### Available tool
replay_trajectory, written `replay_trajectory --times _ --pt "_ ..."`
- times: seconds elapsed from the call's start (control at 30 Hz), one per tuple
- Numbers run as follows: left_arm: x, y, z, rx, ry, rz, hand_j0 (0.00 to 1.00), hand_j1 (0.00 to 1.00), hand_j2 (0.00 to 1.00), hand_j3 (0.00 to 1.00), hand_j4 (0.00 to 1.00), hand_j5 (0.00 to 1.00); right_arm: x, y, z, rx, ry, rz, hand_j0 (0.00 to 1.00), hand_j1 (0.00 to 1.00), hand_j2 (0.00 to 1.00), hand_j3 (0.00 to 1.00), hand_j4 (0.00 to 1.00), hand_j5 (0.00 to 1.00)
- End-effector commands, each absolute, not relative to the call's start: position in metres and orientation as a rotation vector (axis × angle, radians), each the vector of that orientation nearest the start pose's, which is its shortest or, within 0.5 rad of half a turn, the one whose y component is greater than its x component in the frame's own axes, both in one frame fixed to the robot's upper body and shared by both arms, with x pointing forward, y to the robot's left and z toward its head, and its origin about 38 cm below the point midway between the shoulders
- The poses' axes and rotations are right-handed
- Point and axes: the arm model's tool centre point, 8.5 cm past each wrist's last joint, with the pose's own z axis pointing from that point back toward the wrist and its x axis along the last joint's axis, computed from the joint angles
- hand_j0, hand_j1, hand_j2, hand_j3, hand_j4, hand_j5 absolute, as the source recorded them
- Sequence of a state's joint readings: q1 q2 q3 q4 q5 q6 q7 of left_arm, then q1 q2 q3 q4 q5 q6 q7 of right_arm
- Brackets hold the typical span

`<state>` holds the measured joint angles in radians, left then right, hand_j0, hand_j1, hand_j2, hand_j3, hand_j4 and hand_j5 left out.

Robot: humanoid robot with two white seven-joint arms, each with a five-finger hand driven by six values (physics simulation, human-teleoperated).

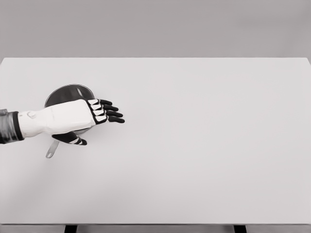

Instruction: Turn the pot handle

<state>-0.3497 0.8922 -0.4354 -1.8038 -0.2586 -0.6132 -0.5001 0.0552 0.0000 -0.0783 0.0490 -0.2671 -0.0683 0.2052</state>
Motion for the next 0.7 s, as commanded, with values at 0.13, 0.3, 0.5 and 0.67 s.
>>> replay_trajectory --times 0.13,0.3,0.5,0.67 --pt "0.352 0.271 0.221 -0.356 2.153 2.84 1.0 1.0 1.0 1.0 1.0 1.0 -0.041 -0.256 -0.259 0.091 -0.015 -0.346 1.0 1.0 1.0 1.0 1.0 1.0" --pt "0.351 0.273 0.214 -0.385 2.101 2.874 1.0 1.0 1.0 1.0 1.0 1.0 -0.041 -0.256 -0.259 0.091 -0.014 -0.346 1.0 1.0 1.0 1.0 1.0 1.0" --pt "0.35 0.277 0.211 -0.425 2.053 2.901 1.0 1.0 1.0 1.0 1.0 1.0 -0.041 -0.256 -0.259 0.091 -0.015 -0.346 1.0 1.0 1.0 1.0 1.0 1.0" --pt "0.35 0.281 0.207 -0.468 1.992 2.93 1.0 1.0 1.0 1.0 1.0 1.0 -0.041 -0.256 -0.259 0.091 -0.014 -0.346 1.0 1.0 1.0 1.0 1.0 1.0"
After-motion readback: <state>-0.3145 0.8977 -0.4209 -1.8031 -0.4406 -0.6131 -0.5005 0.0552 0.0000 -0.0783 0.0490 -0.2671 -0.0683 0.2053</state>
